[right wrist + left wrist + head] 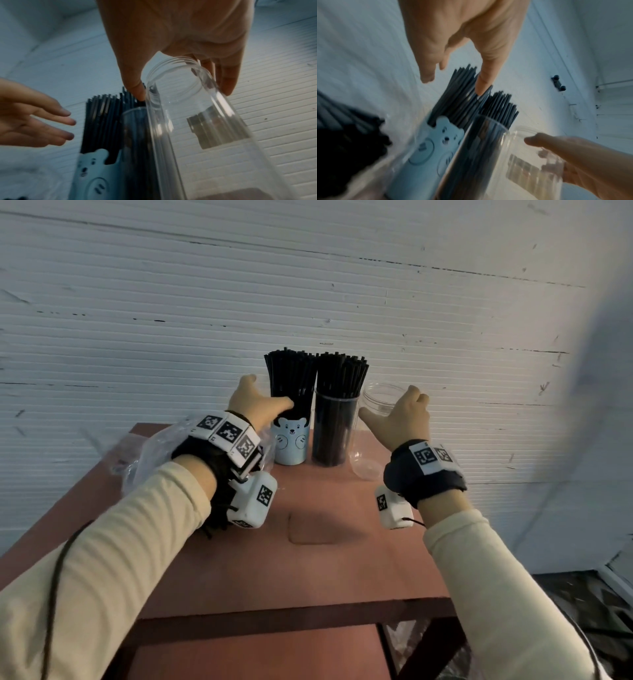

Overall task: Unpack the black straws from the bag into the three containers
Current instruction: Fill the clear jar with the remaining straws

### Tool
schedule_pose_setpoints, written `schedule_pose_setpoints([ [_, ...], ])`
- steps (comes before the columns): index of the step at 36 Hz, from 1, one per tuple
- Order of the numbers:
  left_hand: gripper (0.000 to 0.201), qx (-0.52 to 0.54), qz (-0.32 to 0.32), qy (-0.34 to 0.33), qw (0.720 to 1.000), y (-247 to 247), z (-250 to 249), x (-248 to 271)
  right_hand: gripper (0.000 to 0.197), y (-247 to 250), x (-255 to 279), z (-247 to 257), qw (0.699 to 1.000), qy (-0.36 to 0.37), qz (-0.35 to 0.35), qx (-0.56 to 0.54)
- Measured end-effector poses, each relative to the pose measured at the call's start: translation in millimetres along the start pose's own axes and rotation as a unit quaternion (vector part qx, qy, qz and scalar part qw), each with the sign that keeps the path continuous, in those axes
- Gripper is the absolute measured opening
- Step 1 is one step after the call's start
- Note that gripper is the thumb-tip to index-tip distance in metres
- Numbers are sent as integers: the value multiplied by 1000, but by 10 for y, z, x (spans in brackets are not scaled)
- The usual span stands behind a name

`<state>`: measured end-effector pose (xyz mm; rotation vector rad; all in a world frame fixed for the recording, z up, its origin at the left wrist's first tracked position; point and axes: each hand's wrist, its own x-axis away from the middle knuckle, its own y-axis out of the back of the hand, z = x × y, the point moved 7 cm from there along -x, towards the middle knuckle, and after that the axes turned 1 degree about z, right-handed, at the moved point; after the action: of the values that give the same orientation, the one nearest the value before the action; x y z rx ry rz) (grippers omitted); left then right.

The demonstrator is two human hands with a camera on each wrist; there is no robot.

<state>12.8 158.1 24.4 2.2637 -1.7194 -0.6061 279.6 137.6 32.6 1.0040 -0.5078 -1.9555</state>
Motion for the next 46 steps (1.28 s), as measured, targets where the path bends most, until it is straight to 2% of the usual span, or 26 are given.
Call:
schedule_pose_setpoints([
  [4, 44, -14, -30, -53, 998, 432, -108, 182, 89, 23, 256, 174, 999, 13, -9, 32],
  [7, 29, -43, -43, -83, 995, 741, -138, 312, 87, 34, 469, 330, 998, 23, -20, 48],
  [12, 31, -149, -31, -78, 985, 1112, 29, 402, 84, 0, 750, 628, 997, 54, -11, 45],
  [16, 40, -194, 39, -58, 979, 1185, 220, 488, 86, -134, 857, 835, 996, 70, 47, -2],
  [20, 43, -201, 136, -63, 968, 1102, 374, 621, 87, -244, 886, 995, 992, 83, 84, -38],
  [22, 48, -221, 160, -68, 960, 1067, 427, 673, 85, -275, 867, 1034, 991, 82, 100, -35],
  [30, 52, -264, 85, -73, 958, 1140, 505, 688, 96, -287, 808, 978, 992, 78, 102, -5],
  [32, 49, -254, 78, -73, 961, 1167, 520, 683, 101, -266, 823, 1005, 991, 103, 88, 6],
  [34, 45, -242, 67, -73, 965, 1188, 515, 672, 97, -220, 853, 1098, 987, 151, 61, -3],
  [37, 43, -225, 47, -72, 971, 1228, 493, 660, 75, -131, 951, 1335, 968, 249, 0, -19],
  [40, 42, -205, 44, -66, 976, 1262, 481, 655, 50, -131, 1164, 1648, 929, 369, -28, -18],
  [44, 37, -176, 24, -72, 981, 1311, 464, 678, 26, -495, 1365, 1924, 894, 438, 94, -14],
  [46, 37, -161, 16, -89, 983, 1328, 432, 696, 24, -750, 1432, 2020, 878, 445, 172, 31],
])
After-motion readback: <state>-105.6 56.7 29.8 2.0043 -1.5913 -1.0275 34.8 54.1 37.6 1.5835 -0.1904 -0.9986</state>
